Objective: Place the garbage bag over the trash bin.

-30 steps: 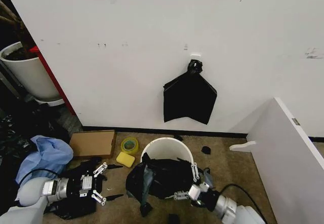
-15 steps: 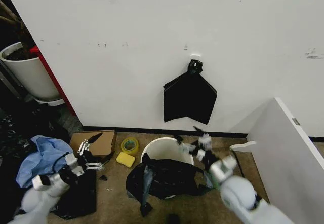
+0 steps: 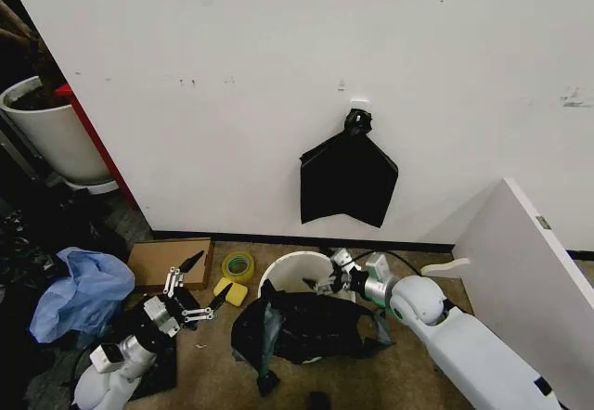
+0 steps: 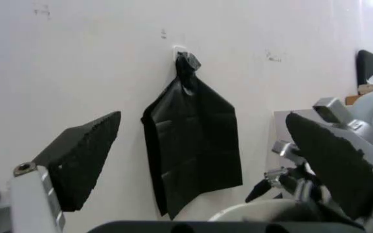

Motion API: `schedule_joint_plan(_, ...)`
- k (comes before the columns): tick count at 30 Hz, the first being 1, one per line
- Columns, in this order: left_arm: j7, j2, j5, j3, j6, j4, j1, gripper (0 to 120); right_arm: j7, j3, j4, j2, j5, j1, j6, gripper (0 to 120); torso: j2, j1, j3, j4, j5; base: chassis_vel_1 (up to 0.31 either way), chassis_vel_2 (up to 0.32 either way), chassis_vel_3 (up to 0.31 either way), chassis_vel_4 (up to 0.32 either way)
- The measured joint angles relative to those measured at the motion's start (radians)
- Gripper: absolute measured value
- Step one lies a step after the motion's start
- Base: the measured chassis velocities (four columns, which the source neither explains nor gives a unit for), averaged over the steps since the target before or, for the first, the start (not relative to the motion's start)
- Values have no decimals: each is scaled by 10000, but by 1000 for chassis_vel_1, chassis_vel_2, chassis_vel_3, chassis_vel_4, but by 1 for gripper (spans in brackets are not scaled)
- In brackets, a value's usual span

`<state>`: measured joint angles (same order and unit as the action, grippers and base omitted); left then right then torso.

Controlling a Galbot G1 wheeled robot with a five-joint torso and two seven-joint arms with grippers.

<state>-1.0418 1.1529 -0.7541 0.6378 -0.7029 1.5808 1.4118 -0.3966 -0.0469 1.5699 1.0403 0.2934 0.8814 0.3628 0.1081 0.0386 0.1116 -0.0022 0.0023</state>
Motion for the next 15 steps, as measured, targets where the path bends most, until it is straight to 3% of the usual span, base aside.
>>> schedule_joint_plan(5,101,116,211,51,-199,-9,86,100,313,-195,-581,334,92,-501,-130,98,0,0,1,3,1,0,0,0,0)
schedule_joint_plan(8,127,90,217,104,-246,-49,101,100,404,-233,-450,286,249,-596,-124,87,-1,0,2,4,3,0,0,0,0)
schedule_joint_plan(11,134,54,242,107,-263,-105,75,100,478,-235,-198,149,366,-514,-109,86,-1,0,3,4,4,0,0,0,0)
schedule_joint_plan(15,199,54,308,-11,-273,-198,-21,100,526,-178,232,-108,416,-231,-168,95,-1,0,2,1,3,0,0,0,0)
